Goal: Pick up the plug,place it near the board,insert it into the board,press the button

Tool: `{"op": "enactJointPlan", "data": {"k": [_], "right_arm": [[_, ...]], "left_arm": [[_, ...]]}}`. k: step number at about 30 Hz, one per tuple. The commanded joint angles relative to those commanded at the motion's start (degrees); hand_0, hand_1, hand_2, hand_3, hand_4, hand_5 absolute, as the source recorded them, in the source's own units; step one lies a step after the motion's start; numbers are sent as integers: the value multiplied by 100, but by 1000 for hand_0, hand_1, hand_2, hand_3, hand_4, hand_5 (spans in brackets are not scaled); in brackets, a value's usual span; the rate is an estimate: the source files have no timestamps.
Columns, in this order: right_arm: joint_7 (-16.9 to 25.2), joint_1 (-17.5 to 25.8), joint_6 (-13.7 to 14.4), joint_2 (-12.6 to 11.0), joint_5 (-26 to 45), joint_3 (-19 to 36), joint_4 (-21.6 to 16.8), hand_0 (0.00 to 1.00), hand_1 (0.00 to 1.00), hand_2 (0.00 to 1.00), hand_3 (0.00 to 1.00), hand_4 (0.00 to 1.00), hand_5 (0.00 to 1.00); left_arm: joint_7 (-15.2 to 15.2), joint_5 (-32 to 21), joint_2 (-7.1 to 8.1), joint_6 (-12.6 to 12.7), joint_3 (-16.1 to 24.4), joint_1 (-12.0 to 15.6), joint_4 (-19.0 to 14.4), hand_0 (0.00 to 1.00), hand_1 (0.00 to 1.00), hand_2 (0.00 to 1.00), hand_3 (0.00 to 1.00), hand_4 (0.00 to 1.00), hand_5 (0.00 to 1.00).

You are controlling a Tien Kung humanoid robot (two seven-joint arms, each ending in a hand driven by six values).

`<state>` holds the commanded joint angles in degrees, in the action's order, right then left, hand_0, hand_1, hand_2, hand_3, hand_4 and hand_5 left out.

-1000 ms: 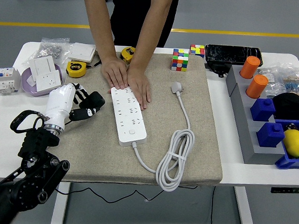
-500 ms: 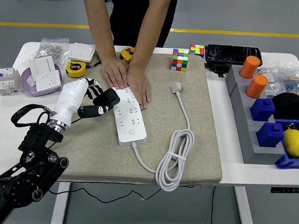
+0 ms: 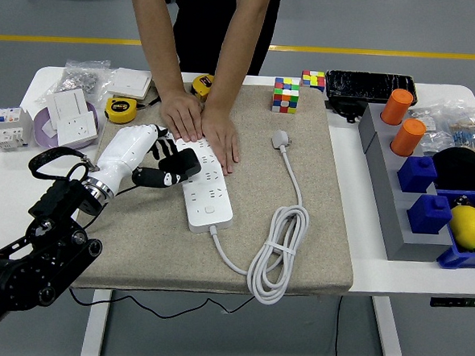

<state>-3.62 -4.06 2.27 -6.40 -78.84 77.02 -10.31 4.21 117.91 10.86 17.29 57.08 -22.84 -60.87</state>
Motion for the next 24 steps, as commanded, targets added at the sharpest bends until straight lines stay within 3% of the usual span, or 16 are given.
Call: {"op": "enactJointPlan", "data": {"k": [12, 24], "right_arm": [[5, -30, 3, -23, 34, -12, 0, 799, 719, 723, 766, 998, 933], [1, -49, 6, -45, 31, 14, 0, 798, 719, 723, 765, 998, 933]], "left_arm": [[-106, -130, 293, -370, -260, -178, -112, 410, 342, 360, 398, 593, 47], [-151, -122, 384, -511, -378, -259, -141, 416, 351, 362, 391, 584, 46]]}}
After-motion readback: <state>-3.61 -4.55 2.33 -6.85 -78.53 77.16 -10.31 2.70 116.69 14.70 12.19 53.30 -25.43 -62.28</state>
